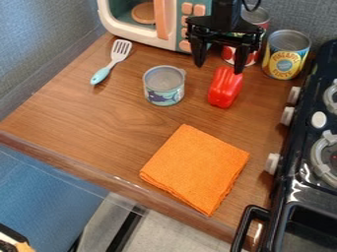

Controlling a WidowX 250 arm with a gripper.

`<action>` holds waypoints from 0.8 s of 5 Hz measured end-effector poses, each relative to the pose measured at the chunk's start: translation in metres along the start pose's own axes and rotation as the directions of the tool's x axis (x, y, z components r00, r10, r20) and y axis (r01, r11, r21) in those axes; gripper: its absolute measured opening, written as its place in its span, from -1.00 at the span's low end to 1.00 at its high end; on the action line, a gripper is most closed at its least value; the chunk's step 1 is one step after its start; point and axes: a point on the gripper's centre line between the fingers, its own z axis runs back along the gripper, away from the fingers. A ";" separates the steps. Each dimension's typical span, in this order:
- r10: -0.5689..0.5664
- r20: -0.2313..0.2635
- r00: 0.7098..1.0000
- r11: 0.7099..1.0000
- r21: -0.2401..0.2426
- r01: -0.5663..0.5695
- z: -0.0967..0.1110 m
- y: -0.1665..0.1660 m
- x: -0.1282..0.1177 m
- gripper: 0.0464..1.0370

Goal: Picking the spatula and puttig it on te orange board

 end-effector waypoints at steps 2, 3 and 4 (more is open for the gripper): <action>0.005 -0.089 0.996 1.000 0.008 -0.004 -0.028 0.013 -0.019 0.93; 0.034 -0.063 0.997 0.999 0.016 -0.033 -0.012 0.039 -0.022 0.93; 0.022 -0.074 0.997 0.999 0.038 -0.020 -0.007 0.069 -0.027 0.93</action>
